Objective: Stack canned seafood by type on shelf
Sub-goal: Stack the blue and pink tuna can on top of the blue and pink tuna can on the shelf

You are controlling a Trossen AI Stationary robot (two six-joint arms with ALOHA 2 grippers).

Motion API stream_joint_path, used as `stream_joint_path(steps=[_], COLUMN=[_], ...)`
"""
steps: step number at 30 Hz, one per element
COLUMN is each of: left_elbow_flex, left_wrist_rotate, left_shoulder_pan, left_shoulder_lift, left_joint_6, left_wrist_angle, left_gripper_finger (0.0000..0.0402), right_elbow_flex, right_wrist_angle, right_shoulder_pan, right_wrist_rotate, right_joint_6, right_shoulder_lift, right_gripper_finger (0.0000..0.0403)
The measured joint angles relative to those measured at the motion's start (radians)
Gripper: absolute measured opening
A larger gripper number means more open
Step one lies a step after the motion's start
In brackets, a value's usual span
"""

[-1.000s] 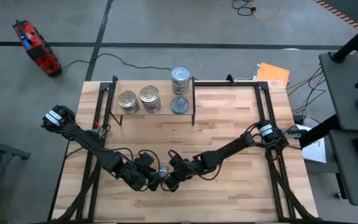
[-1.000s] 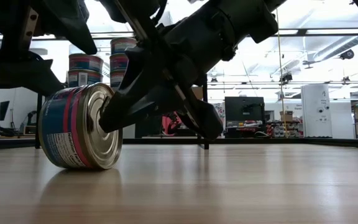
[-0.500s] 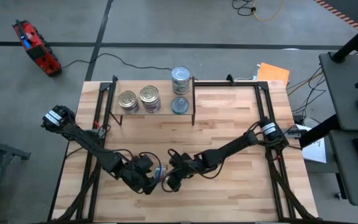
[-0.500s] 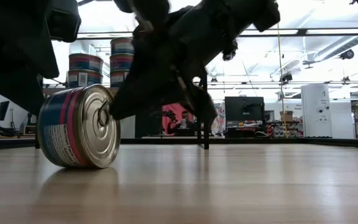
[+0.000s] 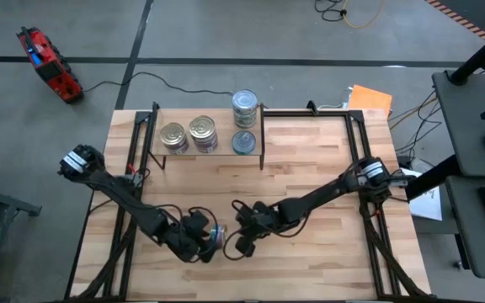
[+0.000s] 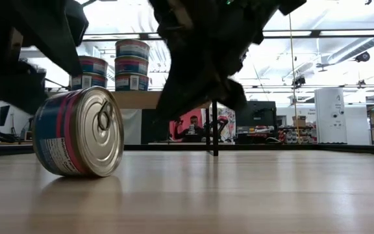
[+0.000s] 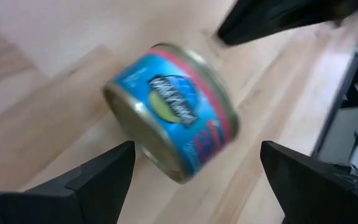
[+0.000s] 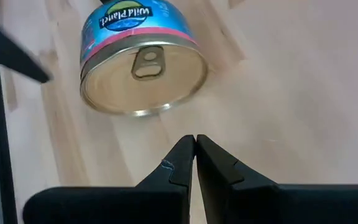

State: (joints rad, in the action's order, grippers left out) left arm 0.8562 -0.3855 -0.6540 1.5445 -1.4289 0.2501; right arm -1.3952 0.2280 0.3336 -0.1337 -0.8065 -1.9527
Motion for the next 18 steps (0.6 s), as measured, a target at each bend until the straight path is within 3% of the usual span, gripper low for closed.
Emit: stream_joint_path(steps=[6, 12, 18], left_elbow_flex=[0.0, 0.0, 0.017], left_wrist_rotate=[0.009, 0.028, 0.029], left_shoulder_pan=[0.0, 0.002, 0.005], left_shoulder_lift=[0.059, 0.099, 0.128], left_joint_6=[-0.142, -0.156, -0.175], left_wrist_angle=[-0.037, -0.116, -0.089], left_gripper_finger=[0.0332, 0.0332, 0.0332], right_elbow_flex=[0.011, 0.018, 0.018], right_wrist_angle=[0.013, -0.102, -0.149], right_shoulder_pan=[-0.005, -0.007, -0.01], right_wrist_rotate=[0.046, 0.09, 0.133], right_joint_6=[0.065, 0.111, 0.141], right_shoulder_lift=[0.044, -0.006, -0.025], right_gripper_finger=[0.0013, 0.001, 0.0009])
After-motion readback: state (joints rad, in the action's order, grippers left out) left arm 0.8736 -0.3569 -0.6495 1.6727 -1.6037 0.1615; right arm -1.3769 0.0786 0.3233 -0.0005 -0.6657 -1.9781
